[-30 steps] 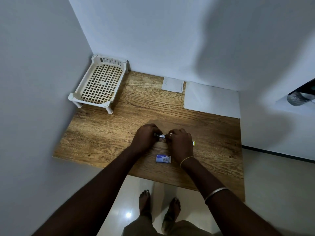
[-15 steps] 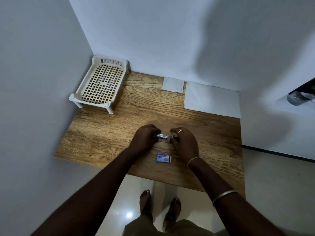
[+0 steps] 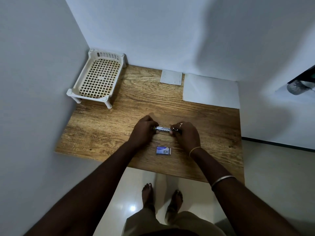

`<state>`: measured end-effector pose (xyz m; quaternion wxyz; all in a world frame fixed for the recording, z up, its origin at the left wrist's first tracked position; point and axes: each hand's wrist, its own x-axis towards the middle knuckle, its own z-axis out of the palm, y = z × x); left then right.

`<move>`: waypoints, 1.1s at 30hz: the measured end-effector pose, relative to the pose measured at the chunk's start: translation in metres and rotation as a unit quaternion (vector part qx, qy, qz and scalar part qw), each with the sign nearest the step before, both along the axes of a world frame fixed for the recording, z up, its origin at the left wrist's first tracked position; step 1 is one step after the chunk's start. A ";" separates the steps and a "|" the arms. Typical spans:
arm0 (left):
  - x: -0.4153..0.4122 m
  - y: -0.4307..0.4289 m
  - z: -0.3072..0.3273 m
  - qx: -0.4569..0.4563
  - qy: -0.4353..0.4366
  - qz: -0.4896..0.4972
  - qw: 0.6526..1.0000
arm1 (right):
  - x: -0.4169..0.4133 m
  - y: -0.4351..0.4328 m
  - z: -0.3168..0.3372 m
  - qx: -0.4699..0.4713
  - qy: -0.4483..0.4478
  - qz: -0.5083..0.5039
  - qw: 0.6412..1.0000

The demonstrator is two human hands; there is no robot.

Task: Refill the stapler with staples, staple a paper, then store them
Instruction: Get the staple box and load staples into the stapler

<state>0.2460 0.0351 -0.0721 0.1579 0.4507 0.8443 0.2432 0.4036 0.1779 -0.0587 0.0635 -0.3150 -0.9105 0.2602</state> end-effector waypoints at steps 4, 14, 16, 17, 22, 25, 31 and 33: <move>0.004 0.003 -0.001 0.000 0.015 -0.002 1.000 | -0.003 -0.002 0.001 -0.005 -0.002 0.001 1.000; 0.004 0.014 0.044 0.260 -0.430 0.197 0.842 | -0.018 0.014 0.050 -0.061 0.134 -0.020 0.989; 0.003 0.021 0.060 0.314 -0.498 0.195 0.785 | -0.027 0.021 0.070 -0.079 0.154 -0.014 0.985; 0.001 0.025 0.070 0.336 -0.514 0.194 0.765 | -0.031 0.024 0.081 -0.076 0.157 -0.009 0.985; -0.006 0.039 0.117 0.404 -0.546 0.199 0.707 | -0.046 0.037 0.136 -0.030 0.186 0.008 0.982; -0.007 0.046 0.138 0.425 -0.547 0.190 0.696 | -0.053 0.036 0.162 0.043 0.180 0.056 0.981; -0.007 0.052 0.164 0.460 -0.548 0.180 0.676 | -0.055 0.034 0.193 0.168 0.179 0.100 0.964; -0.007 0.052 0.170 0.468 -0.546 0.176 0.673 | -0.055 0.034 0.198 0.231 0.165 0.122 0.951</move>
